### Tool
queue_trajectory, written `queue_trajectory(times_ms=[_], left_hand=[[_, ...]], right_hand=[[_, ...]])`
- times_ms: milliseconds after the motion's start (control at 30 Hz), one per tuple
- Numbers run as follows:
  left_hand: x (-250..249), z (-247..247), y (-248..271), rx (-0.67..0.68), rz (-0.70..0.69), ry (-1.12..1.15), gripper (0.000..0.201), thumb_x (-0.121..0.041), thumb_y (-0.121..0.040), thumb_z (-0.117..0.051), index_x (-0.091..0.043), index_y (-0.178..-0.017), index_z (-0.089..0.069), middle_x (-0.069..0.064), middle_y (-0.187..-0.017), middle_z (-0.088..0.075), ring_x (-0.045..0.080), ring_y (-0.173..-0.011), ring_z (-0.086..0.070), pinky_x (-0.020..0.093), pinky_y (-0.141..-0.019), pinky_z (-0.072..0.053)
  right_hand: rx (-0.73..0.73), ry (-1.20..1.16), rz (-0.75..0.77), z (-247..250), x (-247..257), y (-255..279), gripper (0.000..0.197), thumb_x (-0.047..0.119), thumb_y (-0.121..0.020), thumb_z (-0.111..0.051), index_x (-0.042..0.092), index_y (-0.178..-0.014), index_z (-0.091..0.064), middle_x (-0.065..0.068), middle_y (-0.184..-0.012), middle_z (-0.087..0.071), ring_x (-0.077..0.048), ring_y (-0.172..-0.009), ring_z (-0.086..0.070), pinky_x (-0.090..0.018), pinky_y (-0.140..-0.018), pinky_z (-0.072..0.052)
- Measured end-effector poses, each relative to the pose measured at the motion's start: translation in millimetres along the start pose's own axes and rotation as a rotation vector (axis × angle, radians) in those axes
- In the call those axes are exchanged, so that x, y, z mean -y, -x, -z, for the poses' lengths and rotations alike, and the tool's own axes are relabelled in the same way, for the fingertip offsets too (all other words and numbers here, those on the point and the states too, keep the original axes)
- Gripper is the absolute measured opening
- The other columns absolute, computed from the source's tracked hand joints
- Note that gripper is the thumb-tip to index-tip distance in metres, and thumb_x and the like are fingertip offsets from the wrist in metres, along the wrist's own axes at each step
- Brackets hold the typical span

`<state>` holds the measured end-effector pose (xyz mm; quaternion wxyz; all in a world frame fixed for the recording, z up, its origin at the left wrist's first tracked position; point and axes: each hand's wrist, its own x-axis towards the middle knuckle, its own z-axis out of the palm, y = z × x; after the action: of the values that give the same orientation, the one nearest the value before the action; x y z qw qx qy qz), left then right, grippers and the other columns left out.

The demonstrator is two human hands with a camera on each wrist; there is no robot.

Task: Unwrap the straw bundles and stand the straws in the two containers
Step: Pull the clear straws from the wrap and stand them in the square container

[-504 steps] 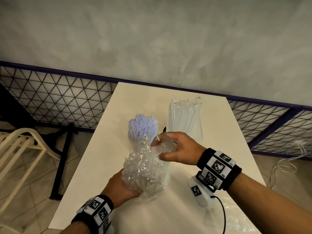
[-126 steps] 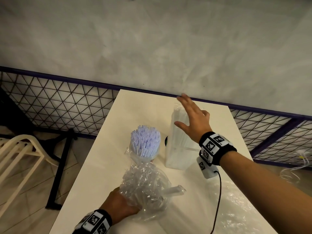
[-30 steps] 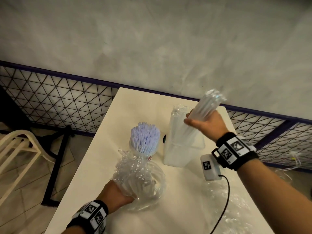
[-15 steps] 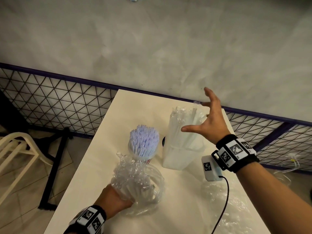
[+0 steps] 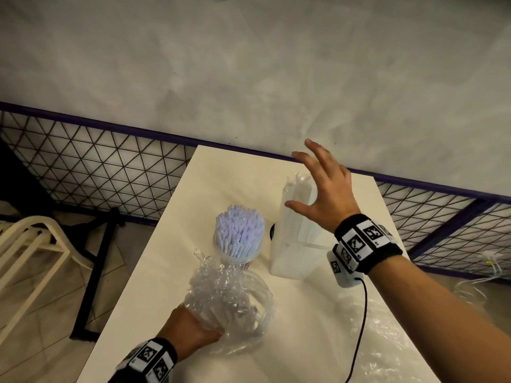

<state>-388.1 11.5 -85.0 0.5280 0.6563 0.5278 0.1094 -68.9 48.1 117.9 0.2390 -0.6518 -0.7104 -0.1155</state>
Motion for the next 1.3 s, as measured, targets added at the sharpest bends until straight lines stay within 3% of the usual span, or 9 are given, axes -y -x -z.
queue_trajectory(times_ms=[167,300,433,500,567,833,967,1167,1300], left_hand=[[1,2,0,-0.017,-0.016,0.008,0.062,-0.05,-0.039,-0.078,-0.02,-0.094,-0.075,-0.014,-0.086,-0.076,-0.006,-0.088,-0.068,0.013,-0.085,-0.051],[-4,1,1,-0.053,-0.022,0.022,0.065,-0.05,-0.035,-0.076,-0.009,-0.085,-0.078,-0.008,-0.084,-0.077,-0.004,-0.086,-0.069,0.001,-0.078,-0.044],[-9,2,1,-0.043,-0.059,0.005,0.062,-0.056,-0.036,-0.071,-0.016,-0.082,-0.08,-0.036,-0.09,-0.065,-0.034,-0.083,-0.05,-0.009,-0.075,-0.032],[-11,3,1,-0.039,-0.064,-0.02,0.065,-0.057,-0.037,-0.07,-0.013,-0.084,-0.079,-0.02,-0.095,-0.073,-0.035,-0.081,-0.049,-0.01,-0.073,-0.032],[-11,4,0,-0.052,-0.06,-0.037,0.07,-0.056,-0.037,-0.07,-0.009,-0.088,-0.078,-0.008,-0.09,-0.077,-0.032,-0.077,-0.053,-0.009,-0.069,-0.034],[-20,3,7,-0.059,-0.118,-0.114,0.047,-0.036,-0.057,-0.082,-0.005,-0.092,-0.076,-0.053,-0.053,-0.047,-0.038,-0.066,-0.044,-0.01,-0.066,-0.032],[-16,3,6,-0.048,-0.111,-0.096,0.037,-0.027,-0.059,-0.084,-0.006,-0.088,-0.077,-0.052,-0.059,-0.05,-0.034,-0.068,-0.048,-0.008,-0.065,-0.034],[-11,2,3,-0.053,-0.043,-0.055,0.057,-0.051,-0.042,-0.071,-0.007,-0.078,-0.077,-0.001,-0.082,-0.077,-0.012,-0.075,-0.061,-0.006,-0.066,-0.038],[-15,1,6,-0.03,-0.06,-0.131,0.024,-0.039,-0.054,-0.084,-0.032,-0.069,-0.067,-0.049,-0.072,-0.058,-0.033,-0.074,-0.05,-0.01,-0.065,-0.032]], right_hand=[[0.218,0.118,0.06,-17,-8,-4,0.049,0.022,-0.085,-0.064,0.019,-0.133,-0.055,-0.003,-0.147,-0.048,-0.029,-0.14,-0.039,-0.05,-0.104,-0.042],[0.256,0.173,0.078,-28,-15,6,0.045,0.016,-0.09,-0.059,0.01,-0.134,-0.056,-0.008,-0.142,-0.054,-0.031,-0.137,-0.044,-0.048,-0.107,-0.039],[0.524,0.172,0.074,-33,-11,23,0.069,0.046,-0.094,-0.013,0.014,-0.153,-0.028,-0.004,-0.162,-0.023,-0.024,-0.15,-0.017,-0.041,-0.119,-0.017],[0.606,0.168,0.06,-32,-9,30,0.081,0.059,-0.086,0.002,0.021,-0.156,-0.013,0.003,-0.165,-0.006,-0.017,-0.152,-0.002,-0.037,-0.121,-0.006],[0.544,0.141,0.059,-26,-8,33,0.076,0.064,-0.089,-0.003,0.029,-0.156,-0.008,0.01,-0.164,0.0,-0.01,-0.151,0.007,-0.04,-0.123,-0.001],[0.178,0.052,-0.021,4,-27,59,0.059,0.055,-0.095,-0.037,0.033,-0.149,-0.03,0.015,-0.163,-0.013,-0.009,-0.151,0.002,-0.044,-0.118,-0.004],[0.063,-0.058,-0.087,4,-34,70,0.07,0.058,-0.087,-0.048,0.029,-0.148,-0.031,0.011,-0.163,-0.013,-0.012,-0.152,-0.004,-0.04,-0.115,-0.011],[0.204,-0.203,-0.218,-7,-46,75,0.101,0.072,-0.075,-0.057,0.028,-0.154,-0.011,0.01,-0.163,-0.011,-0.007,-0.149,-0.01,-0.044,-0.12,-0.016],[0.221,-0.211,-0.234,-23,-43,77,0.097,0.063,-0.078,-0.062,0.029,-0.154,-0.012,0.011,-0.162,-0.015,-0.009,-0.15,-0.011,-0.038,-0.12,-0.015]])
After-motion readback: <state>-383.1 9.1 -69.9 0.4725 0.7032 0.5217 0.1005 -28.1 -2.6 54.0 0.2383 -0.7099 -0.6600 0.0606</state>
